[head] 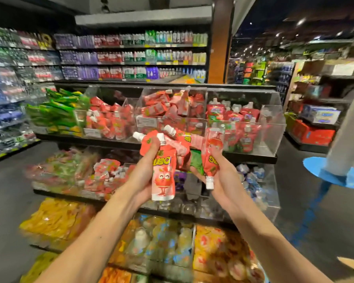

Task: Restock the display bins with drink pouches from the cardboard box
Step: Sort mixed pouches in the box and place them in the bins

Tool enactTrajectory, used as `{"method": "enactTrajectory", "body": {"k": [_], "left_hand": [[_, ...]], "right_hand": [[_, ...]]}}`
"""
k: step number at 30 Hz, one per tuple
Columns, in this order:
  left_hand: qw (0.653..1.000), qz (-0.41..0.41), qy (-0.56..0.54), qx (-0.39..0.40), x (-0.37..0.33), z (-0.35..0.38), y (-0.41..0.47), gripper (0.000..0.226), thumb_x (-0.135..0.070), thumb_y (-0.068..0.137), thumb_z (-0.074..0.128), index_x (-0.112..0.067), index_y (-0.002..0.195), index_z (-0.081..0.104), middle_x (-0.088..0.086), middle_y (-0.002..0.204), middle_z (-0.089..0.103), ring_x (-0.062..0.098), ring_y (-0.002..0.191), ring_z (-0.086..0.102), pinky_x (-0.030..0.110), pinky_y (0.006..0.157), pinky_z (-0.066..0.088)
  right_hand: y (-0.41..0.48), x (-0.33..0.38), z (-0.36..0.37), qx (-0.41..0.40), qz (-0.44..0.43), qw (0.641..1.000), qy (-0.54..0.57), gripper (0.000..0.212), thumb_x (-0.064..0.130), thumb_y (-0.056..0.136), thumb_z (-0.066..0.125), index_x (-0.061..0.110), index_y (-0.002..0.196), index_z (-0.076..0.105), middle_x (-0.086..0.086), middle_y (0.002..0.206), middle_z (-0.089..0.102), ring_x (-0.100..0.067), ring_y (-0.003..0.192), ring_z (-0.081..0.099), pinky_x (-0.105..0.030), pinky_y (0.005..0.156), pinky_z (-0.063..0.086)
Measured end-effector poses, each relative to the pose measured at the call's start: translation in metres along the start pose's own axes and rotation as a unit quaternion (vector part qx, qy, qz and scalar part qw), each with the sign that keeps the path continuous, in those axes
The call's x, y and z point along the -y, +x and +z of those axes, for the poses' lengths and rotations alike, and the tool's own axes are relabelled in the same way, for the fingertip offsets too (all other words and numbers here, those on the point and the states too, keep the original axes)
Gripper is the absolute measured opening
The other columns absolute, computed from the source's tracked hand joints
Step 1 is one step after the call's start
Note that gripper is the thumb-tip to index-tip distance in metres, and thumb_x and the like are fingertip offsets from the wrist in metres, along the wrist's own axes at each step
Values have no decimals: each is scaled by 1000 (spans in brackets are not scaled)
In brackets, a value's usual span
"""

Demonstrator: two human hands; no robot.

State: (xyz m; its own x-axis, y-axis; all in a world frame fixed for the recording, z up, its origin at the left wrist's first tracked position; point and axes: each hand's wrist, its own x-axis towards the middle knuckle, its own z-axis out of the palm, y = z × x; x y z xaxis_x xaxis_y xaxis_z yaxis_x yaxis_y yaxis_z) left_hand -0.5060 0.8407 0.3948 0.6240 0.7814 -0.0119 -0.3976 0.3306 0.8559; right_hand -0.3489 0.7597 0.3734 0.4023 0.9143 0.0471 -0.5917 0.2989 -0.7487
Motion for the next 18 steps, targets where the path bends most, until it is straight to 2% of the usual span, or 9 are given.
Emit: {"method": "enactTrajectory", "body": {"k": [5,7,9,11,13,16,18], "left_hand": [[1000,3,20,19,-9,-41,12,58,-55,82,55,-1,100,68,14,74,72,18,58,69,27,56,59],[1000,-13,10,23,-11,-52,19,55,-52,84,56,-1,102,68,14,76,73,18,59,69,27,58,60],[999,-32,7,32,-8,-59,29,51,-50,88,55,-2,101,67,14,75,72,18,58,69,27,57,59],[998,-41,18,40,-2,-64,36,50,-51,91,52,-5,99,69,12,76,72,18,59,69,27,58,58],[997,-56,22,48,5,-66,43,50,-54,87,55,-8,97,74,13,86,74,19,65,70,30,65,58],[997,-67,10,39,15,-67,54,51,-54,83,62,-10,103,76,19,98,73,22,73,71,35,76,58],[997,-77,4,28,18,-69,63,58,-55,80,66,-7,112,71,19,99,73,23,74,72,33,69,60]], "right_hand": [[14,-49,25,-48,-12,999,14,52,29,87,62,2,130,58,-22,124,66,-28,101,70,-42,73,61],[18,-63,30,-73,-25,997,6,47,28,90,61,1,128,60,-22,122,67,-31,106,69,-43,74,60],[18,-70,28,-103,-28,994,6,40,27,92,60,1,122,63,-21,117,70,-29,101,71,-41,74,60],[14,-71,24,-118,-24,993,7,41,29,86,63,2,117,65,-19,112,72,-26,95,73,-40,73,60],[13,-69,16,-137,-30,990,-1,44,29,81,64,3,117,65,-17,110,73,-26,92,74,-40,71,61],[11,-64,1,-177,-49,982,-44,33,25,91,61,3,116,64,-15,105,75,-27,91,74,-40,69,62],[10,-59,-10,-191,-55,978,-65,31,25,96,58,3,118,63,-15,107,75,-28,96,73,-42,75,62]]}}
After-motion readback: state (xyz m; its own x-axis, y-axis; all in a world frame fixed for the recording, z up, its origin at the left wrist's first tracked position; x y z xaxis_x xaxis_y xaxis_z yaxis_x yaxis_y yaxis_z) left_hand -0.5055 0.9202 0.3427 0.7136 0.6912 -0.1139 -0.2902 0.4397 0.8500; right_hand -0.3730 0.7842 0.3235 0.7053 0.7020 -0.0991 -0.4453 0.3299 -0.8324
